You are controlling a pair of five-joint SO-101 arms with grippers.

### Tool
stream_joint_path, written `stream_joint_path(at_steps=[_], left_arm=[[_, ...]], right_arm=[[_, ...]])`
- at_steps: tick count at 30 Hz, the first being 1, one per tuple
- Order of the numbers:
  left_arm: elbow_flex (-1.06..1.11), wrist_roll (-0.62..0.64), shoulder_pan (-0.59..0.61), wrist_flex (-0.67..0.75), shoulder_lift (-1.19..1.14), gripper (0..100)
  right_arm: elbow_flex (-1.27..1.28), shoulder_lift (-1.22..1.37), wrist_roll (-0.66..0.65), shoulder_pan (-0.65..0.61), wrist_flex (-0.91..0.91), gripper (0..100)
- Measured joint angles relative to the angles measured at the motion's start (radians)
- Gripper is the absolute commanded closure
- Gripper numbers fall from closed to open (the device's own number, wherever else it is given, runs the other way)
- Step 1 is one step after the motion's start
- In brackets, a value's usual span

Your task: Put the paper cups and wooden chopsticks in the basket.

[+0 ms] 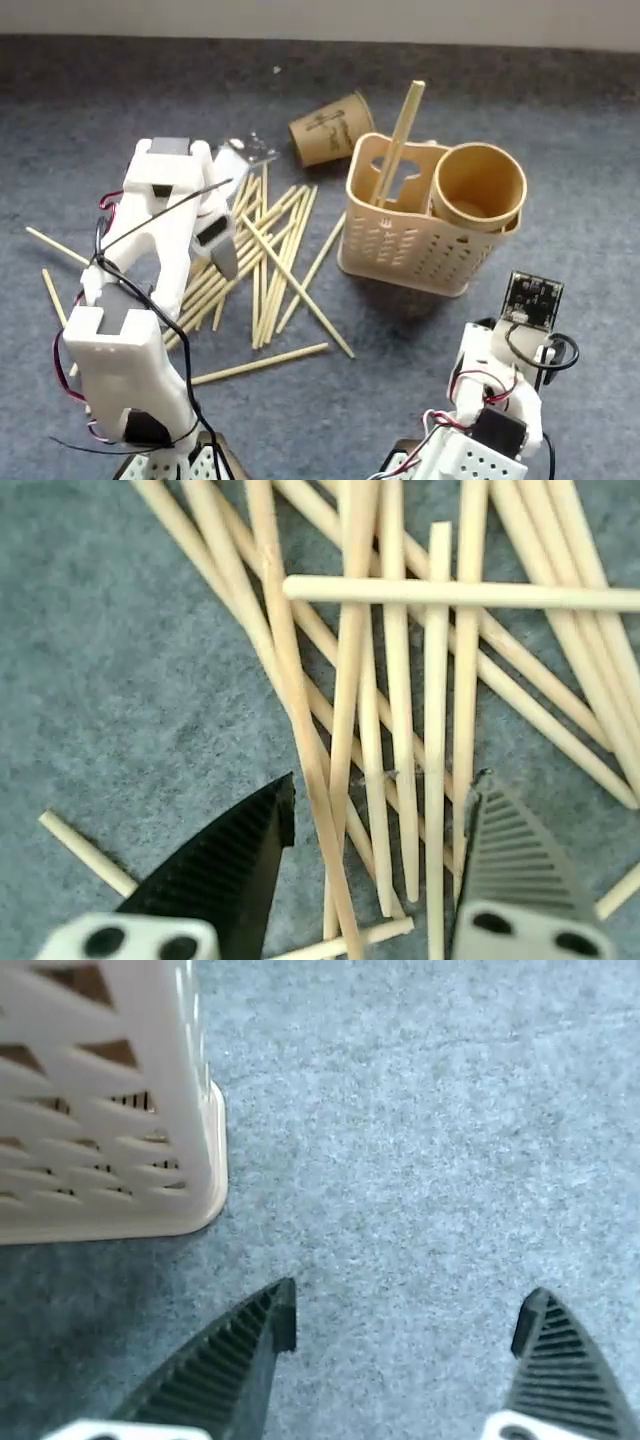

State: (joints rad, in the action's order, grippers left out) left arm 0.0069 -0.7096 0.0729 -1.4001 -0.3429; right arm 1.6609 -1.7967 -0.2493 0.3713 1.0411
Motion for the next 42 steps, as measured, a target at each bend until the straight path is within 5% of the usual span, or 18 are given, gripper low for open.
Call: stream_joint_path(at_steps=[13, 19, 30, 42], left_arm=[[-0.037, -0.058, -0.035, 0.02, -0.213, 72], [-0.161, -0.014, -0.035, -0.057, -0.307, 100], [-0.258, -0.008, -0.037, -0.167, -0.284, 100], [-0.539, 0.1, -0.057, -0.302, -0.003, 100]], right_arm=[[0.0, 0.0, 0.0, 0.0, -0.003, 66.3], [0.0, 0.0, 0.0, 0.0, -0.003, 66.3], [0.0, 0.0, 0.0, 0.0, -0.003, 66.3], [0.0, 0.0, 0.0, 0.0, -0.003, 66.3]])
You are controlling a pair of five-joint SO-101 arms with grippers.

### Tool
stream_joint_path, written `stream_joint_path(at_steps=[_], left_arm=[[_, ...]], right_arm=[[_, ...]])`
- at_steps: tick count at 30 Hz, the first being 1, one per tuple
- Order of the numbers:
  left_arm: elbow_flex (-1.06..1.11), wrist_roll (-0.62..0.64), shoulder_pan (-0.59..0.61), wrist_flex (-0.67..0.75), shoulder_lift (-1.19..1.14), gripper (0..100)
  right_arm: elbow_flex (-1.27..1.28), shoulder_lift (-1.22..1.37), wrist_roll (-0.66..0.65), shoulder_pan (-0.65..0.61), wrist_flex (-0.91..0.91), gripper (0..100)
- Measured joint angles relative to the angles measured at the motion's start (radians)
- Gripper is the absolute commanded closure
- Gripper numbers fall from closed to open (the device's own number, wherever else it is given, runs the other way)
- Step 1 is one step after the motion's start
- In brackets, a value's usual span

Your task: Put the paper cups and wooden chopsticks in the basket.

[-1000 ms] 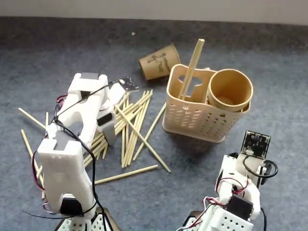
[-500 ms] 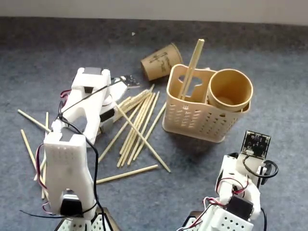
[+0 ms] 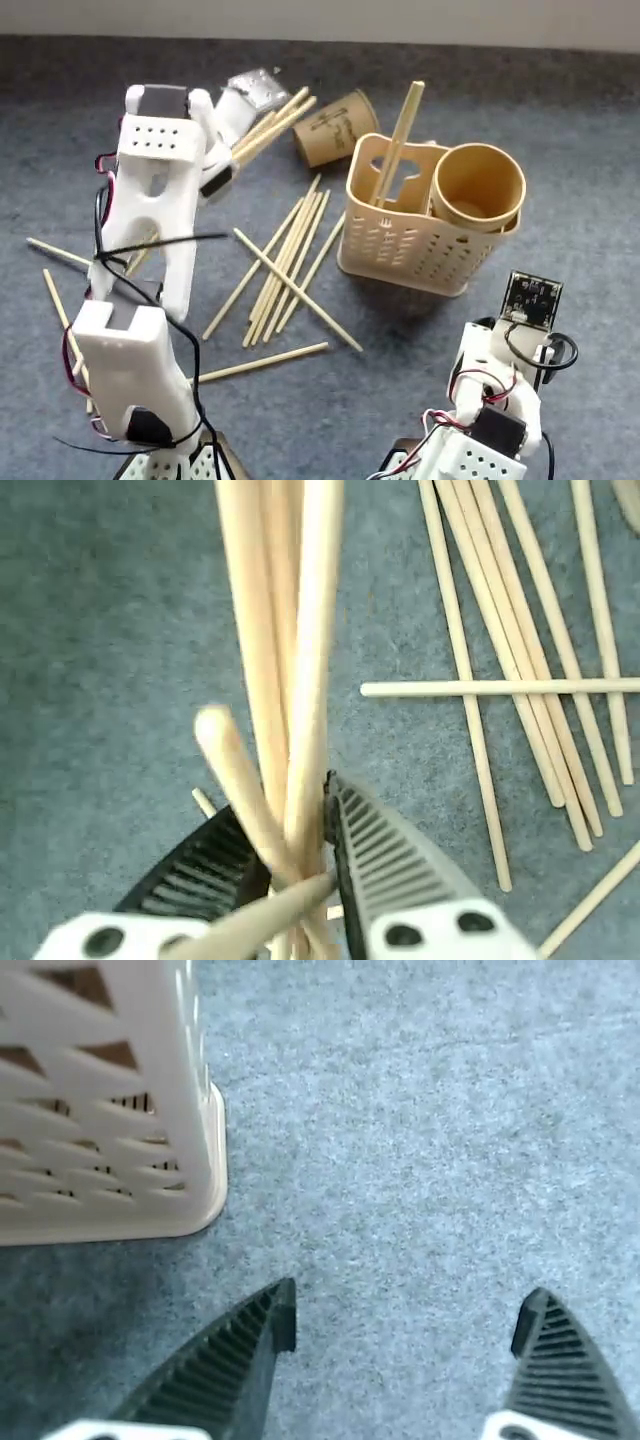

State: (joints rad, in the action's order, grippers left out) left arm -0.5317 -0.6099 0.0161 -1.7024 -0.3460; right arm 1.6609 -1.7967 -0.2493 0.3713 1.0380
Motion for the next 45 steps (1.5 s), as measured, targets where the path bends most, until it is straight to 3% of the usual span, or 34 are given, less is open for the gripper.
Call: stream_joint_path(at_steps=[14, 27, 32, 45], left_arm=[[-0.106, 0.27, -0.17, 0.06, 0.114, 100], [-0.565, 0.434, -0.336, 0.063, 0.044, 100], [-0.701, 0.494, -0.411, 0.126, -0.014, 100], [-0.723, 0.58, -0.583, 0.276, -0.046, 100]], right_arm=[[0.0, 0.0, 0.0, 0.0, 0.0, 66.3], [0.0, 0.0, 0.0, 0.0, 0.0, 66.3], [0.0, 0.0, 0.0, 0.0, 0.0, 66.3], [0.0, 0.0, 0.0, -0.041, 0.0, 66.3]])
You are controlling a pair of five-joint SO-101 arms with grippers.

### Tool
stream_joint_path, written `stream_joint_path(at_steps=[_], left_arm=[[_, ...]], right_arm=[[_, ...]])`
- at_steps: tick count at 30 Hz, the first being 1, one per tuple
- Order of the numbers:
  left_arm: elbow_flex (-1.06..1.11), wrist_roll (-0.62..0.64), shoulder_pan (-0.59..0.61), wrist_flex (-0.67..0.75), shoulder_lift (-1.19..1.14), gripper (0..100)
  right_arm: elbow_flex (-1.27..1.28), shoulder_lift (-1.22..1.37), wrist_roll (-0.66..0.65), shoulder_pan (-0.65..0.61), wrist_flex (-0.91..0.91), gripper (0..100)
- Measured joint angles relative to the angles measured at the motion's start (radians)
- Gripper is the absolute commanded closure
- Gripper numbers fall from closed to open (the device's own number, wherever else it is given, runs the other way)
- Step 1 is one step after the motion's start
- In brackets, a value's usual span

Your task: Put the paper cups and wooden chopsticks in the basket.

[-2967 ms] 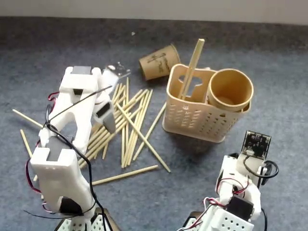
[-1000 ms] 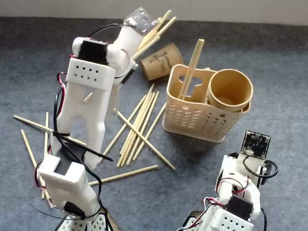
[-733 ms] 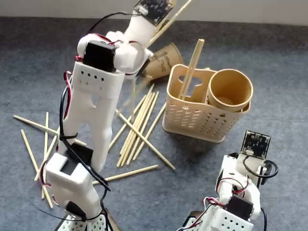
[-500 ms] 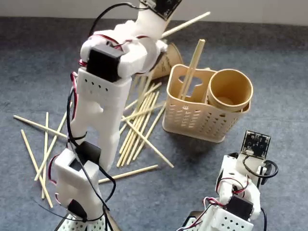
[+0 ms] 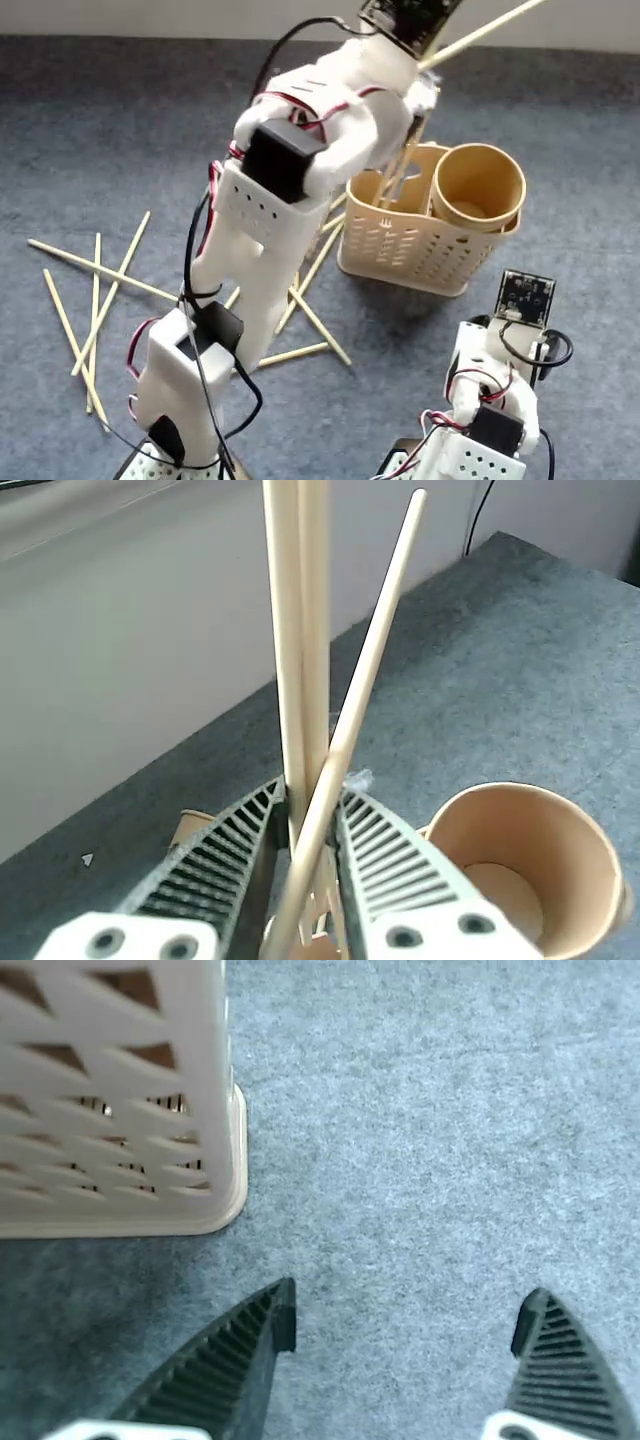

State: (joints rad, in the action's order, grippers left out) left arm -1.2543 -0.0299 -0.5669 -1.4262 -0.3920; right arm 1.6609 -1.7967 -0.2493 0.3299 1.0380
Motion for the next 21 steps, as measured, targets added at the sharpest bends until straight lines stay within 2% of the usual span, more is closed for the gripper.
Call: stream_joint_path(at_steps=[9, 21], left_arm=[[-0.006, 0.038, -0.078, -0.028, 0.0, 100], [-0.006, 0.038, -0.002, -0.114, -0.13, 100]], right_arm=[[0.0, 0.0, 0.0, 0.0, 0.0, 66.3], [0.0, 0.0, 0.0, 0.0, 0.0, 66.3]])
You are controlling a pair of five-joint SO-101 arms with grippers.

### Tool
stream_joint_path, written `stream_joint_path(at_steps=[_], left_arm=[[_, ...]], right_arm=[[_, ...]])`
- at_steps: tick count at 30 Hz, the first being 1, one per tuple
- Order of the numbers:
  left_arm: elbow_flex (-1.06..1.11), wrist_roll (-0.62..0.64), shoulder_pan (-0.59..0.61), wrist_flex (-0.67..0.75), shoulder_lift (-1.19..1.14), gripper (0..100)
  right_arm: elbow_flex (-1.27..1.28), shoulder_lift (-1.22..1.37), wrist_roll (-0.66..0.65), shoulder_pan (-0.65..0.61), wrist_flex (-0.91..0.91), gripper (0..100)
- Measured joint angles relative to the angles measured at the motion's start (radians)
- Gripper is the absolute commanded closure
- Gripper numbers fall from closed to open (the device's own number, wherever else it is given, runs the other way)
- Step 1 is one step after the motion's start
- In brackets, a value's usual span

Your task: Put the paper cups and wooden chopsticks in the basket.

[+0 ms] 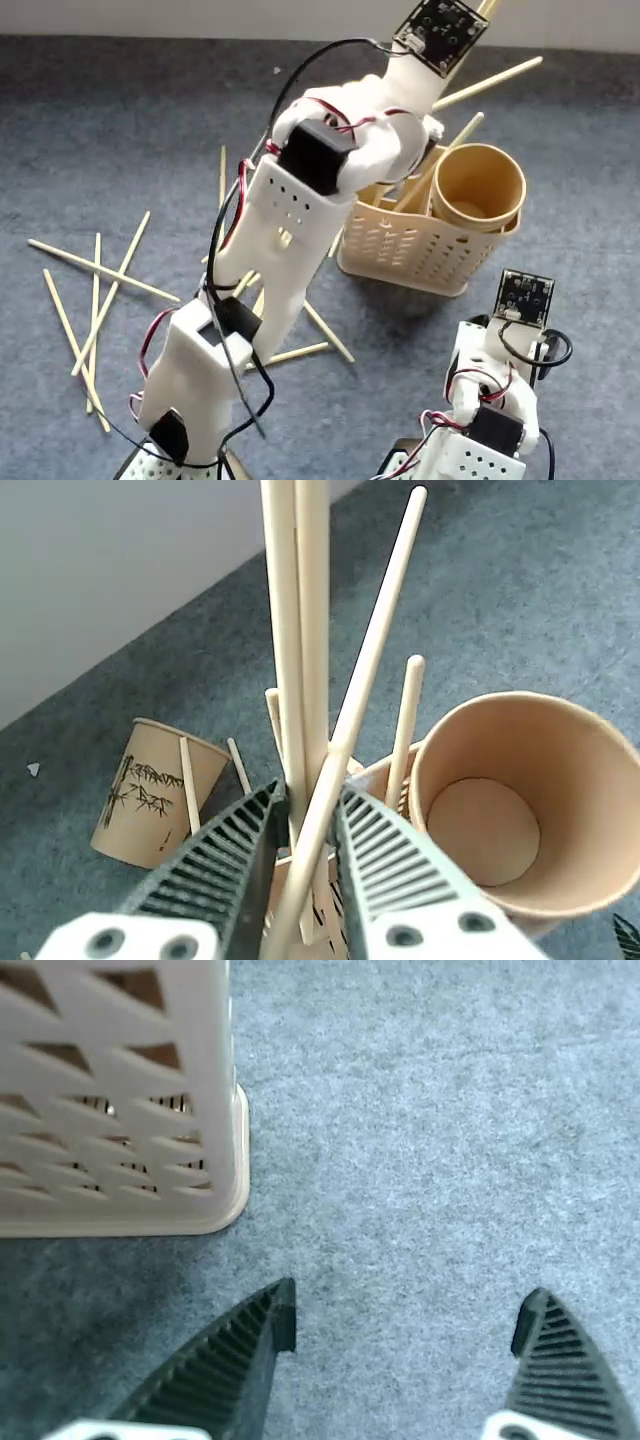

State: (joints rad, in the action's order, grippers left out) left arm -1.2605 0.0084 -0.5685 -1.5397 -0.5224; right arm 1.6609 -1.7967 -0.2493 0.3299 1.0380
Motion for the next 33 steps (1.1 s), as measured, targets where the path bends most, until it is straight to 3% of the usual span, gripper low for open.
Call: stream_joint_path(at_steps=[9, 12, 21, 33], left_arm=[[0.0, 0.0, 0.006, -0.005, -0.114, 96], [0.0, 0.0, 0.006, -0.032, -0.137, 91], [0.0, 0.0, 0.006, -0.143, -0.14, 91], [0.008, 0.009, 0.04, -0.215, 0.026, 91]], right_arm=[[0.0, 0.0, 0.0, 0.0, 0.0, 66.3], [0.0, 0.0, 0.0, 0.0, 0.0, 66.3], [0.0, 0.0, 0.0, 0.0, 0.0, 66.3], [0.0, 0.0, 0.0, 0.0, 0.0, 66.3]])
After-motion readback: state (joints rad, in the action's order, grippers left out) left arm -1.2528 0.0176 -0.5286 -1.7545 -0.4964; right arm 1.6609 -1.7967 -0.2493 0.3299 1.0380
